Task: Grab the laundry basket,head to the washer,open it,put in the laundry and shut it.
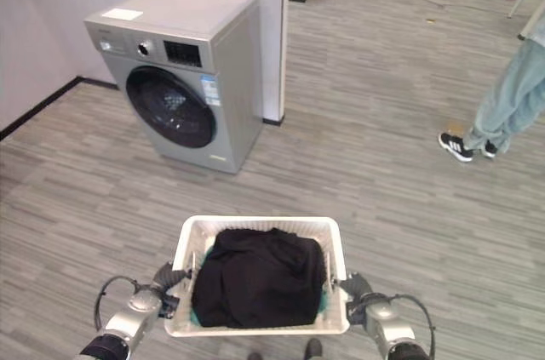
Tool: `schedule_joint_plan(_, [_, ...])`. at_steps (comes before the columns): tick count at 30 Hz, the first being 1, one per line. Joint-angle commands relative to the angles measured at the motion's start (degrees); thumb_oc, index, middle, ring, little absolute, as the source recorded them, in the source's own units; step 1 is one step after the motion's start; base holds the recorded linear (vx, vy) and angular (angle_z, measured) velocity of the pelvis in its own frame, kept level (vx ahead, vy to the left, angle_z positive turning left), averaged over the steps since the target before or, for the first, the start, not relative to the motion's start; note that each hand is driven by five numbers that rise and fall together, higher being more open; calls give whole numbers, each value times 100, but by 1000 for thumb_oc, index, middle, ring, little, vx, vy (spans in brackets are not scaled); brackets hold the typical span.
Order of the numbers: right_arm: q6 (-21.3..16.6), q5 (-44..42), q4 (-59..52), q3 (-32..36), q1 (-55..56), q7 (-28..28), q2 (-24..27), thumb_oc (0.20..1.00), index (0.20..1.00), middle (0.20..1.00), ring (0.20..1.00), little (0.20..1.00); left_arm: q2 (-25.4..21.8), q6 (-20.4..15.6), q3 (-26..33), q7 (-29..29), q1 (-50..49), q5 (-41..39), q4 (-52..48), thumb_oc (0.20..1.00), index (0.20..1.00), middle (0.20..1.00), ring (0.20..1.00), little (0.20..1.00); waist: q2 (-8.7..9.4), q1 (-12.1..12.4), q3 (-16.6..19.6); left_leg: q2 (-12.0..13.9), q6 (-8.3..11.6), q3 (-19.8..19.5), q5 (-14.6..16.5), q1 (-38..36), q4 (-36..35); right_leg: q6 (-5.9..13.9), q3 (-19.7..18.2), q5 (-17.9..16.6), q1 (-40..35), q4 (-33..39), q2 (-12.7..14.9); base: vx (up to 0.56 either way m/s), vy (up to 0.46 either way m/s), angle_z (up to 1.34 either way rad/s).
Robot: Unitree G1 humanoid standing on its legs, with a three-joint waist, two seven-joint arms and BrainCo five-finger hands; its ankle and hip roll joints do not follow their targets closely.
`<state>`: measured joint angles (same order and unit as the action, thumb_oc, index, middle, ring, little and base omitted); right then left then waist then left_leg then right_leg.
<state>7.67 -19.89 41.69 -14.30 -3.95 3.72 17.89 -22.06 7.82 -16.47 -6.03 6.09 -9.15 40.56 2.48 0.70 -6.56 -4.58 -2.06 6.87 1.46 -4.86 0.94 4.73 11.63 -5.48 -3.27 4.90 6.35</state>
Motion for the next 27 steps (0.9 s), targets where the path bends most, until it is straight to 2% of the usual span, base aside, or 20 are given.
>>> schedule_joint_plan(1, [-234,-479,-286,247,-230,403,106,200,200,200,200,200,176,-542,315,352,497,-712,-345,200,200,200,200,200,-10,51,60,431,377,-137,152,419,314,448,156,392,122,-411,170,9,-88,-3])
schedule_joint_plan(7, [-281,-634,273,342,-206,430,206,200,200,200,200,200,249,-575,-233,445,1094,-458,310,200,200,200,200,200,-90,128,91,416,379,-307,141,438,227,474,288,449,130,-423,129,48,-25,14])
schedule_joint_plan(9, [-320,-789,260,432,-157,394,220,200,200,200,200,200,189,-575,-307,429,1184,-477,218,200,200,200,200,200,-117,164,91,404,395,-338,139,435,257,472,341,460,109,-426,138,47,46,10])
schedule_joint_plan(15, [-355,-1397,511,668,15,479,257,200,200,200,200,200,-10,-583,-433,498,1321,-596,30,200,200,200,200,200,-79,620,64,340,507,-671,8,524,457,475,801,473,-101,-387,184,29,-14,31])
schedule_joint_plan(16, [-356,-1397,513,670,15,480,256,200,200,200,200,200,-11,-580,-435,498,1320,-596,26,200,200,200,200,200,-78,613,64,339,507,-681,8,528,461,475,811,473,-105,-384,184,14,-40,33])
schedule_joint_plan(17, [-345,-1404,564,678,42,504,296,200,200,200,200,200,-60,-600,-419,502,1313,-600,-43,200,200,200,200,200,-35,776,51,322,524,-801,-29,551,449,475,965,465,-160,-367,191,15,-29,39])
schedule_joint_plan(18, [-346,-1404,565,679,43,505,295,200,200,200,200,200,-62,-597,-420,502,1310,-601,-48,200,200,200,200,200,-33,767,51,319,525,-811,-31,550,448,476,976,466,-166,-363,192,27,-44,38])
schedule_joint_plan(19, [-327,-1432,589,677,49,525,310,200,200,200,200,200,-79,-591,-415,531,1307,-609,-17,200,200,200,200,200,-8,873,55,307,524,-905,-55,563,418,478,1092,470,-197,-375,192,25,-24,43])
schedule_joint_plan(23, [-314,-1463,545,590,11,581,308,200,200,200,200,200,-125,-585,-345,551,1232,-557,74,200,200,200,200,200,39,1044,61,300,551,-1088,-119,611,344,478,1294,479,-199,-385,193,21,-28,44])
schedule_joint_plan(27, [-283,-1341,515,431,-82,621,268,200,200,200,200,200,-136,-582,-276,596,1112,-558,239,200,200,200,200,200,61,1084,70,301,540,-1146,-112,589,247,483,1383,482,-200,-384,199,38,-17,22])
